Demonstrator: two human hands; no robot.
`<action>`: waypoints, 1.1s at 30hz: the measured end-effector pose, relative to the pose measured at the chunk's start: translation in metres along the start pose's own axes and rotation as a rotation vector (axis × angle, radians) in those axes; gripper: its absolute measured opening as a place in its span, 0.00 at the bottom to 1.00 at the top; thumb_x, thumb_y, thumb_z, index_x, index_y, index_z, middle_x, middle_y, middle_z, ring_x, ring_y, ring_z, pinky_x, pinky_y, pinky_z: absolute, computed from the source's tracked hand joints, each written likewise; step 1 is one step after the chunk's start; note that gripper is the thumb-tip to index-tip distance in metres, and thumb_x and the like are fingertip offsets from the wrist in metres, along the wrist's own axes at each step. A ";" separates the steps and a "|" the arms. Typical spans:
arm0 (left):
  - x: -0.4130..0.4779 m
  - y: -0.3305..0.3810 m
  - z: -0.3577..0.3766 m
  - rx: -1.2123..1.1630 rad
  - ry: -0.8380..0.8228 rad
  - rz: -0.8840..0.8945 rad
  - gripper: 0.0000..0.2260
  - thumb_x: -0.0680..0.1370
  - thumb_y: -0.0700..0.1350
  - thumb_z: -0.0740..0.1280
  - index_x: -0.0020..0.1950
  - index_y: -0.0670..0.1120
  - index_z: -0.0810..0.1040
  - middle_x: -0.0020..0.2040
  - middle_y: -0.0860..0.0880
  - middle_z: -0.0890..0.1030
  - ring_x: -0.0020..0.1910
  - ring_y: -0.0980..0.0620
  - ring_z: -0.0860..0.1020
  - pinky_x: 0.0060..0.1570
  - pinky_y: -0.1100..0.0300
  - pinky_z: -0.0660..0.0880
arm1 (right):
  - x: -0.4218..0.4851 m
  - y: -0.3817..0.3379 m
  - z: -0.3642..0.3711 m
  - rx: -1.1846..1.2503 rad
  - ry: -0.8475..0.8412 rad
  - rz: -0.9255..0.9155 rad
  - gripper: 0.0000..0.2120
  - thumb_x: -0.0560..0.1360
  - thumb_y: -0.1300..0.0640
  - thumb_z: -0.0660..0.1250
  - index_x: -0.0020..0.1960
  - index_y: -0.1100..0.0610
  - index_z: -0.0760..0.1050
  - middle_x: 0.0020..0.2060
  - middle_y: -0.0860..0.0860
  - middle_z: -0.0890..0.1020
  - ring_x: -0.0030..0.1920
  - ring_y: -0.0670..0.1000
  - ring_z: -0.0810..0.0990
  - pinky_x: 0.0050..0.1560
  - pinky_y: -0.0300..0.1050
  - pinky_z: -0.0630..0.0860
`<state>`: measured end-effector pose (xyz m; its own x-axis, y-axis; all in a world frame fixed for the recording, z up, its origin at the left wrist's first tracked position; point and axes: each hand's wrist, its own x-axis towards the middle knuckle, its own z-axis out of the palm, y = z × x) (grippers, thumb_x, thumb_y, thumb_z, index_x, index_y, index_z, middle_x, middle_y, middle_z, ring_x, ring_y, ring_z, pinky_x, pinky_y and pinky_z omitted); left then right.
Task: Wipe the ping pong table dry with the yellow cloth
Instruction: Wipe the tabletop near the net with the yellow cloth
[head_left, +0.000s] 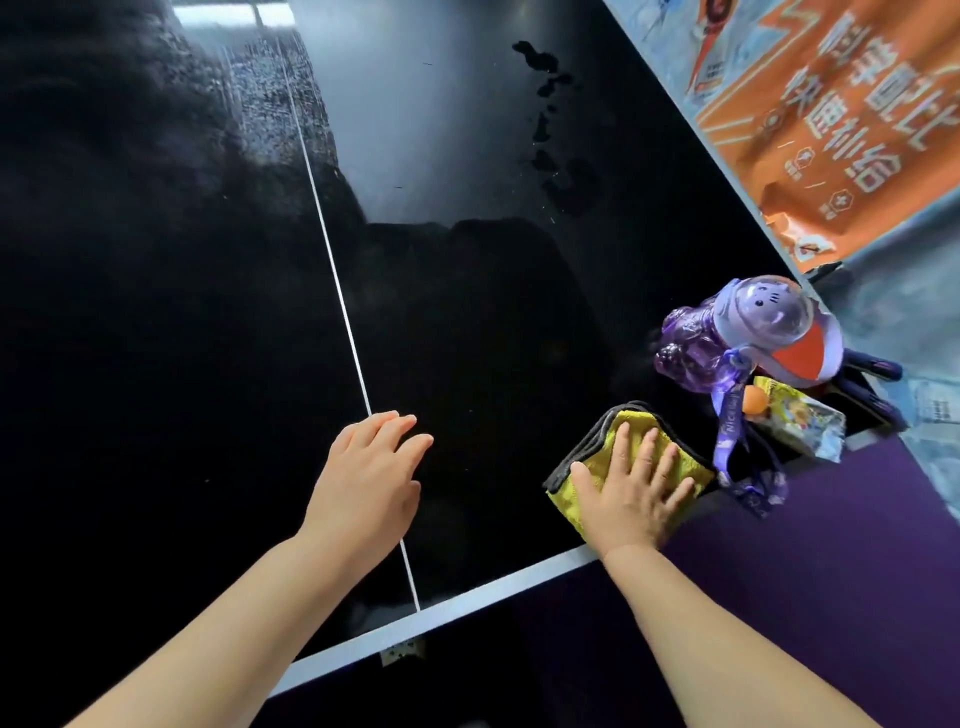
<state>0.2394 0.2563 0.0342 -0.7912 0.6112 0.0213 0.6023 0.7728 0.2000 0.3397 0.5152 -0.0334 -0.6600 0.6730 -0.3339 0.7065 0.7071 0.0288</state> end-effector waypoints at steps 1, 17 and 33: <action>-0.006 -0.005 0.000 -0.004 0.003 -0.013 0.25 0.58 0.42 0.81 0.54 0.45 0.82 0.55 0.45 0.81 0.58 0.43 0.78 0.54 0.47 0.75 | -0.010 -0.011 0.002 0.005 -0.012 0.013 0.40 0.77 0.31 0.47 0.80 0.49 0.35 0.79 0.56 0.39 0.78 0.60 0.35 0.74 0.67 0.38; -0.015 -0.037 0.004 0.011 -0.028 -0.112 0.25 0.59 0.40 0.81 0.54 0.42 0.82 0.54 0.42 0.81 0.57 0.39 0.77 0.52 0.43 0.75 | -0.100 -0.128 0.027 -0.294 -0.245 -0.991 0.39 0.75 0.27 0.43 0.72 0.42 0.24 0.74 0.51 0.24 0.68 0.58 0.16 0.65 0.68 0.21; 0.090 0.006 0.033 -0.030 -0.062 -0.092 0.26 0.59 0.39 0.80 0.56 0.43 0.81 0.56 0.43 0.81 0.58 0.41 0.77 0.54 0.46 0.74 | 0.124 -0.044 -0.032 -0.195 0.052 -0.734 0.40 0.71 0.27 0.44 0.77 0.42 0.41 0.80 0.50 0.45 0.78 0.55 0.36 0.74 0.64 0.34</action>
<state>0.1753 0.3214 0.0047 -0.8343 0.5481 -0.0591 0.5234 0.8212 0.2272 0.2183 0.5745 -0.0455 -0.9576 0.0216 -0.2873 0.0272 0.9995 -0.0155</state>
